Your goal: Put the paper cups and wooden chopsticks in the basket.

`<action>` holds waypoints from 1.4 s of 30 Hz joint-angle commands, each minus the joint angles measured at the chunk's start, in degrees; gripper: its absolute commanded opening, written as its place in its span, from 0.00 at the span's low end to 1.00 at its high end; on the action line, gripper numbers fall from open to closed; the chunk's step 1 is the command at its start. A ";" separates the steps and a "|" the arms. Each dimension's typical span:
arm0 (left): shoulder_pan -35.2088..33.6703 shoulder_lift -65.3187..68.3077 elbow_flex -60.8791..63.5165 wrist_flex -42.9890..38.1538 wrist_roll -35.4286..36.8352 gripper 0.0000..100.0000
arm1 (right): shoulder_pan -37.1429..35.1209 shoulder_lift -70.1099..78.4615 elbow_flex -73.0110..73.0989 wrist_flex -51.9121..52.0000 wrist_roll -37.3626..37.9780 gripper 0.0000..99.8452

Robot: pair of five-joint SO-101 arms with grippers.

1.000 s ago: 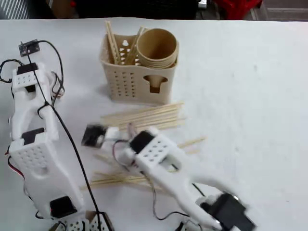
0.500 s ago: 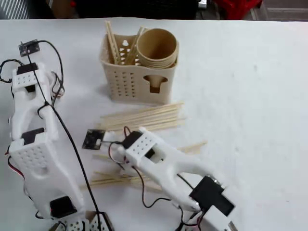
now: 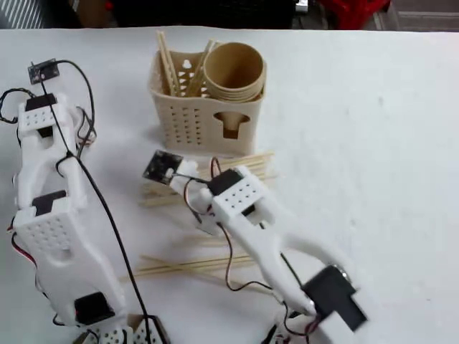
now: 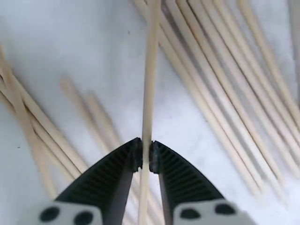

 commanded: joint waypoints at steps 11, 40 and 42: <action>-0.13 -1.01 -0.79 -0.62 0.53 0.09 | 0.92 -28.79 -21.98 -6.29 -10.37 0.02; 0.48 -1.19 -0.79 -0.53 0.53 0.09 | 9.36 0.66 -15.21 -64.13 -18.02 0.02; 0.57 -1.19 -0.79 -0.53 0.53 0.09 | 9.36 -1.10 -13.45 -63.69 -17.93 0.03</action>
